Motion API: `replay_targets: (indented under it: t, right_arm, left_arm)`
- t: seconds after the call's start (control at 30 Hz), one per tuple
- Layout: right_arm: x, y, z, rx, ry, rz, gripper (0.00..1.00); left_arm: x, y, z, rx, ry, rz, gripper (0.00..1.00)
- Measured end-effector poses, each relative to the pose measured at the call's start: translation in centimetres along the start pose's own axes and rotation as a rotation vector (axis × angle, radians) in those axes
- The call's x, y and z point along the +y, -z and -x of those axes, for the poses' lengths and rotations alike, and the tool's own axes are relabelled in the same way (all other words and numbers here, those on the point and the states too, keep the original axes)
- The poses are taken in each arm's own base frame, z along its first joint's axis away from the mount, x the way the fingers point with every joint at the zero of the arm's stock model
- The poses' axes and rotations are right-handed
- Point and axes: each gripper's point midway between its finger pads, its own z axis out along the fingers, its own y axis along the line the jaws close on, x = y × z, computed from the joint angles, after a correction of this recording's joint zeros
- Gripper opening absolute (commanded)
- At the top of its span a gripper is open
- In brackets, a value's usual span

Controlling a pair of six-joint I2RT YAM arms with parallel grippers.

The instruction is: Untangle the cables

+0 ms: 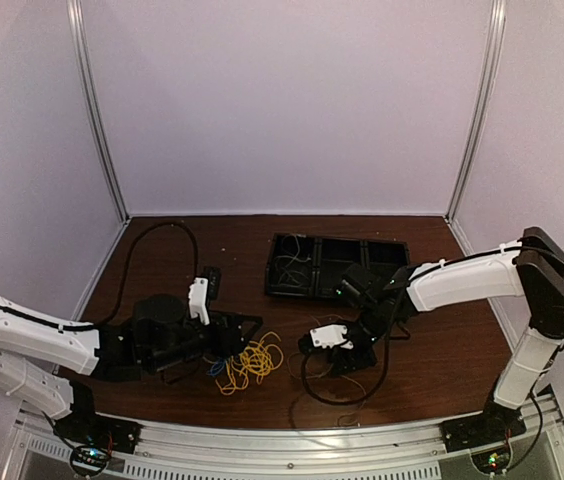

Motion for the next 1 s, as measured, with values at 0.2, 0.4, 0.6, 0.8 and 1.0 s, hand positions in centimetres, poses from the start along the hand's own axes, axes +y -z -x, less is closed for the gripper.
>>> replay_targets:
  t: [0.2,0.4,0.6,0.8,1.0]
  right_arm:
    - [0.3,-0.8,0.2,0.013,0.004,0.002,0.26]
    - [0.3,-1.2,0.4,0.011,0.002,0.003,0.04]
    - [0.3,0.1,1.8,-0.028,-0.038,0.004,0.0]
    - [-1.5,5.7,7.0,-0.209,-0.123,-0.046,0.0]
    - [-2.4,10.1,9.8,-0.345,-0.211,-0.092,0.0]
  left_arm:
    - [0.2,0.0,0.0,-0.004,0.0,0.007,0.57]
    - [0.4,0.1,-0.2,-0.002,-0.003,0.014,0.53]
    - [-0.3,-0.3,-0.9,0.013,-0.05,-0.022,0.36]
    - [-3.9,-1.5,-4.6,0.108,-0.193,-0.107,0.21]
    - [-7.1,-3.3,-5.5,0.106,-0.214,-0.177,0.38]
